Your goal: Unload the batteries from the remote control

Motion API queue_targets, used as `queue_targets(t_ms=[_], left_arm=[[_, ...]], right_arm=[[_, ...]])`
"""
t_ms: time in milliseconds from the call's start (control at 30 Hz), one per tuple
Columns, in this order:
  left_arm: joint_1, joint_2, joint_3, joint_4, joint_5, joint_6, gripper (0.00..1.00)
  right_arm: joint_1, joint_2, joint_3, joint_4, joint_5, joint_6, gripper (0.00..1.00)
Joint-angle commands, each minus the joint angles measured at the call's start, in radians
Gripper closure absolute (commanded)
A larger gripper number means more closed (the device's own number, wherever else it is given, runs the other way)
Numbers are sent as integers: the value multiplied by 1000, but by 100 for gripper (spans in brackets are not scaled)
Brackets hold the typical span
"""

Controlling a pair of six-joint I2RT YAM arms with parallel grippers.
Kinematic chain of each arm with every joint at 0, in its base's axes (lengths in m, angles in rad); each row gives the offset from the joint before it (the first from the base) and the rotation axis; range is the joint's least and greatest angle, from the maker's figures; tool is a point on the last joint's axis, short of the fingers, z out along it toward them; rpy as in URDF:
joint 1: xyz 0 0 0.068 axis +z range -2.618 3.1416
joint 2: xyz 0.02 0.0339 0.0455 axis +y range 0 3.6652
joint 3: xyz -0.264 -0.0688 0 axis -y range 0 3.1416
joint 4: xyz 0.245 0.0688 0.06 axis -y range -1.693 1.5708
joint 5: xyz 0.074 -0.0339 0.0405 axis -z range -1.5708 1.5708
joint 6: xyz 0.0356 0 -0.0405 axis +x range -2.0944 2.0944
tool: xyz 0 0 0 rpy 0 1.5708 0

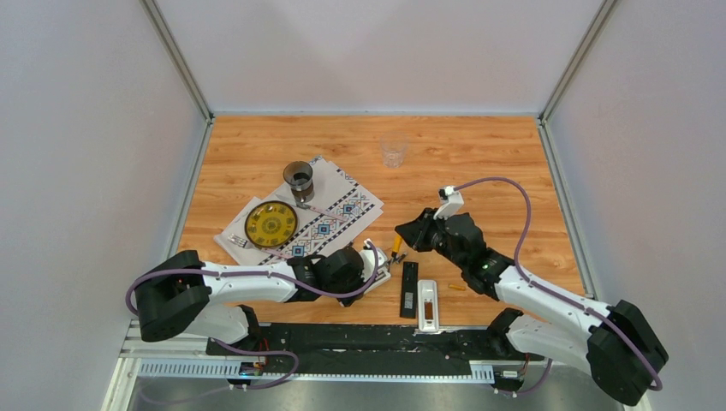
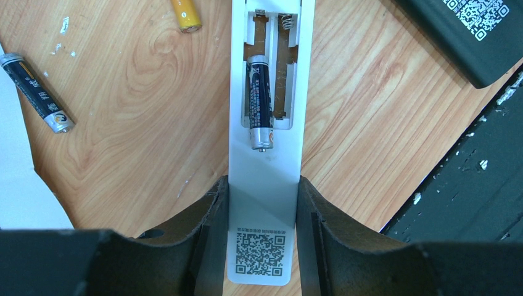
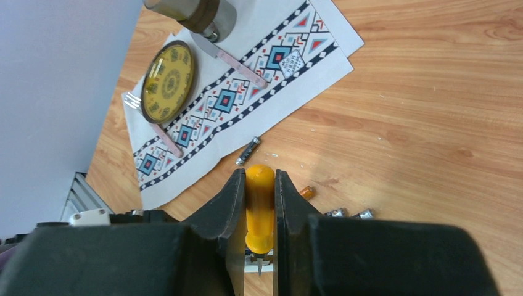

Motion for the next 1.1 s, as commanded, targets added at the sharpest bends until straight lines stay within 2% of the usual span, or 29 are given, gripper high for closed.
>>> queue_targets(t_ms=[0,200,467,767,1067], left_arm=[[1,10,9,29,13,-17,100],[1,16,10,31,10,-13,100],[-1,22,5,35,16,-17,100],[1,31,12,43,19,-16,100],[-1,27,10,35,0,-19,100]], right_arm=[[0,105,61,79,30,-22,100],[16,223,71,139,40,-5,100],[48,260,62,185,73,18,100],[126,324,60,221,211,44,100],[134,289,62,259,73,123,100]])
